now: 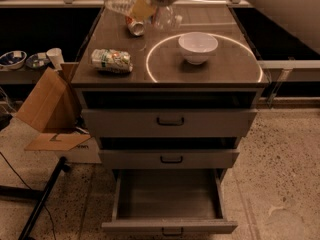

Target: Place water bottle into bottom drawer

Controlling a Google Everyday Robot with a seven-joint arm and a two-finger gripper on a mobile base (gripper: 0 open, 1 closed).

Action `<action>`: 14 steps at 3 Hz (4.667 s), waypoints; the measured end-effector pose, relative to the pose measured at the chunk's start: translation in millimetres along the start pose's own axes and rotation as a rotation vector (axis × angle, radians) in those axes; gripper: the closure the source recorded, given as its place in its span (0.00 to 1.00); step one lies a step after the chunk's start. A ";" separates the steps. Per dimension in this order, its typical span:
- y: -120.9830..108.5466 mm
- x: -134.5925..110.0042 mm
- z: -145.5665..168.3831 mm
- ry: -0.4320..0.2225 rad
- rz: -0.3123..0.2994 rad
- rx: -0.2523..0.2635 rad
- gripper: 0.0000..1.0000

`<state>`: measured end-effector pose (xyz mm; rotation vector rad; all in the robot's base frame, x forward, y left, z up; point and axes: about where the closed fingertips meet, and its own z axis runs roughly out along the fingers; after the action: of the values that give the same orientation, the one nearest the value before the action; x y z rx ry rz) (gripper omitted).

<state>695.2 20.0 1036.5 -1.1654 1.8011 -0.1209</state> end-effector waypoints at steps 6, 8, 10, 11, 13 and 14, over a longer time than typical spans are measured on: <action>31.1 111.1 56.9 0.245 -0.163 -0.201 0.90; -24.7 60.9 39.4 0.186 -0.223 -0.104 1.00; -14.8 50.7 18.1 0.133 -0.226 -0.063 1.00; 23.6 69.4 4.6 0.110 -0.183 -0.059 1.00; 22.7 70.9 10.5 0.095 -0.185 -0.068 1.00; 34.9 83.1 13.1 0.069 -0.186 -0.082 1.00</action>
Offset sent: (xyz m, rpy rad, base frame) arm -0.0610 -0.0300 -0.1781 -0.0761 0.2613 0.0566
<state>674.6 -18.5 956.5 -1.4014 1.7688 -0.1993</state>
